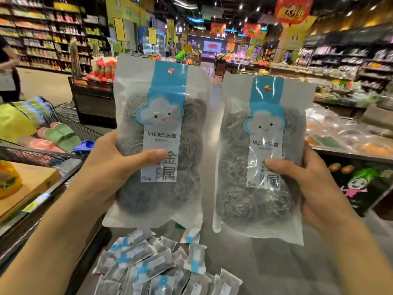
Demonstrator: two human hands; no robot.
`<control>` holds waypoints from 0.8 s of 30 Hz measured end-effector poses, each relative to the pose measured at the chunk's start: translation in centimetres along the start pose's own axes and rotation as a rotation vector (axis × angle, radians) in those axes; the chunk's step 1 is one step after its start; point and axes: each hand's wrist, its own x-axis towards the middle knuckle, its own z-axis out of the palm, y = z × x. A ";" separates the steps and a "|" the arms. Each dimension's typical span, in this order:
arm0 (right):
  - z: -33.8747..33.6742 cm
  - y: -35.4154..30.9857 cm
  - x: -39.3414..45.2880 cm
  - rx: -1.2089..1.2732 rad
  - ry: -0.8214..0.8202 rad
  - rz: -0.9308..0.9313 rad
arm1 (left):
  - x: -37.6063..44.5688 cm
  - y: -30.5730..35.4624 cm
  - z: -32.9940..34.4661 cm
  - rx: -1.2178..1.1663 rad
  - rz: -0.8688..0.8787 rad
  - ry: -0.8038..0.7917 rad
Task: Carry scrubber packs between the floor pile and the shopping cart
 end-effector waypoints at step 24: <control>24.3 7.5 -8.4 0.126 -1.209 0.203 | -35.2 5.4 -2.2 0.365 -0.115 1.281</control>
